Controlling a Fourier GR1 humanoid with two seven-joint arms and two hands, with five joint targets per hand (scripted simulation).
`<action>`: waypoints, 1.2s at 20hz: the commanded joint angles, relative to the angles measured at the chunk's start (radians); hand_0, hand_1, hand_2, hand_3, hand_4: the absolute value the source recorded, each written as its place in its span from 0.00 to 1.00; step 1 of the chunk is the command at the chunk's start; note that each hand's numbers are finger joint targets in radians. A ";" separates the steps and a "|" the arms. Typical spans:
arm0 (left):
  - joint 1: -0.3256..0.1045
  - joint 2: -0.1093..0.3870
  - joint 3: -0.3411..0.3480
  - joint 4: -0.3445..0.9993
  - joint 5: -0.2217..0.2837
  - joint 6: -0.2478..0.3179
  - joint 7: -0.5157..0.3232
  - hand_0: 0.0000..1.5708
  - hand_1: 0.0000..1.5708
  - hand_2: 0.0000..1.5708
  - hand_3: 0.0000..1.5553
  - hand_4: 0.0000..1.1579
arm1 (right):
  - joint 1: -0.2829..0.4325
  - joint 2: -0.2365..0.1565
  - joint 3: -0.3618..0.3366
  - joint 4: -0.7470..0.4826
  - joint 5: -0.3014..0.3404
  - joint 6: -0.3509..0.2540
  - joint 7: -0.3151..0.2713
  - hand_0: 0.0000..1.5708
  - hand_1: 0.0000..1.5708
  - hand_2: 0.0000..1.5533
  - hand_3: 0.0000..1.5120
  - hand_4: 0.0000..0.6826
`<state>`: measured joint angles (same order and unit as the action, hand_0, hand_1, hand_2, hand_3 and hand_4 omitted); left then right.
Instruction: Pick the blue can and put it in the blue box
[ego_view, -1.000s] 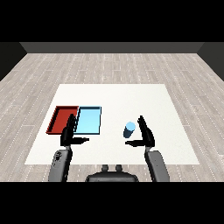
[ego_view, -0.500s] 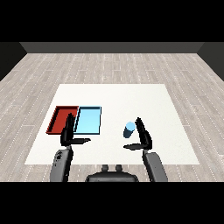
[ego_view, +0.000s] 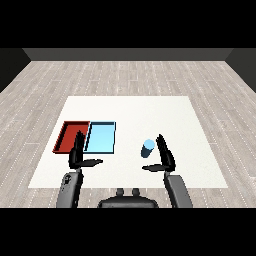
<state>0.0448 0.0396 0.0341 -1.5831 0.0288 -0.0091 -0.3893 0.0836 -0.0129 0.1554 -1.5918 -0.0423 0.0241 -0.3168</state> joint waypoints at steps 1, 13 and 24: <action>0.001 0.002 -0.003 -0.041 0.017 -0.010 0.051 0.00 0.00 0.00 0.00 0.00 | -0.064 -0.015 -0.067 0.061 -0.038 0.029 -0.004 0.00 0.00 0.00 0.00 0.00; 0.034 0.004 -0.019 -0.034 0.001 -0.006 0.002 0.00 0.00 0.00 0.00 0.00 | -0.070 -0.019 -0.105 0.232 -0.064 0.032 -0.048 0.00 0.00 0.00 0.00 0.00; 0.028 0.002 -0.015 -0.019 -0.021 0.020 0.008 0.00 0.00 0.00 0.00 0.00 | -0.190 0.013 -0.101 0.389 -0.087 -0.043 -0.024 0.00 0.00 0.00 0.00 0.00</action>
<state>0.0422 0.0438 0.0247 -1.5723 0.0129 0.0120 -0.3867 -0.1138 -0.0039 0.0413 -1.2367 -0.1140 -0.0086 -0.3319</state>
